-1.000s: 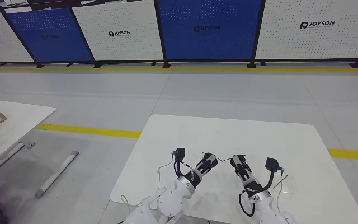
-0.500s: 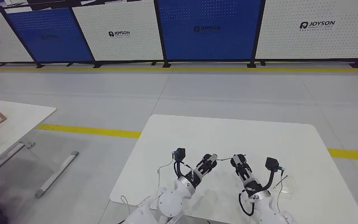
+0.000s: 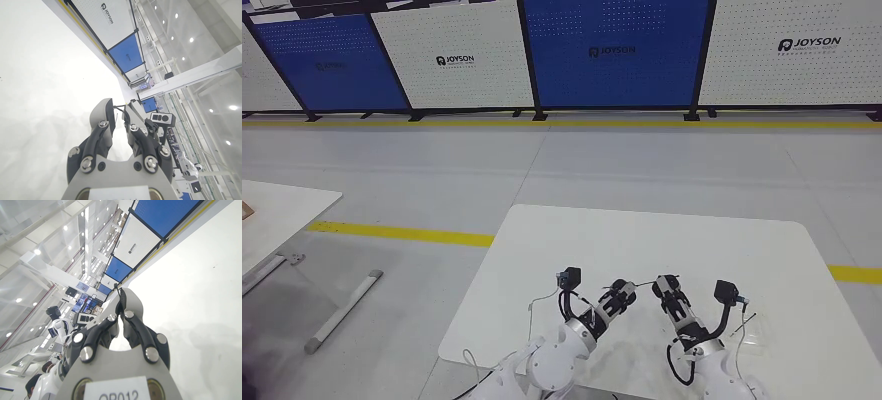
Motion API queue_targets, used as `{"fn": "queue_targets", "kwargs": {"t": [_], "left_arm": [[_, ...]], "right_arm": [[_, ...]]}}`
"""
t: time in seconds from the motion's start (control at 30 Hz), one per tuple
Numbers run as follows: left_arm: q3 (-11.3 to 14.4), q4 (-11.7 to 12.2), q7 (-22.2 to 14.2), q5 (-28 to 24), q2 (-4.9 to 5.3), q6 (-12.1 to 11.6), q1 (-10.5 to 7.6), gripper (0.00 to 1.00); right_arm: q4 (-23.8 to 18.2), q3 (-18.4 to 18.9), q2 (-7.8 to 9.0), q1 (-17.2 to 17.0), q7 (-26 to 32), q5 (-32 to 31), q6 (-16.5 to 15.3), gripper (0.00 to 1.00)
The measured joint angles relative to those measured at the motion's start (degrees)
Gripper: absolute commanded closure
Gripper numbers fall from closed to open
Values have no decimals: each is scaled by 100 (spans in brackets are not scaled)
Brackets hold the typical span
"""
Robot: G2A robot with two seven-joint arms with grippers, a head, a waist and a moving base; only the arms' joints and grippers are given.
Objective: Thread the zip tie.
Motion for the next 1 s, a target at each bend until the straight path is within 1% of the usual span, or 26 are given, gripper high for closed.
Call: {"fn": "queue_targets", "kwargs": {"t": [0.33,0.53,0.83,1.0], "left_arm": [[-9,22,-24,35,-23,-10,-13,100],[-17,-18,-91,100,-23,-97,23,100],[-65,-75,-330,122,-8,-216,75,100],[-95,-85,-430,64,-5,-234,93,100]], "right_arm": [[-34,31,-8,-30,52,-34,-2,100],[-31,71,-7,-26,186,46,-44,100],[-5,93,-7,17,398,65,-43,100],[30,74,-11,46,475,49,-62,100]]}}
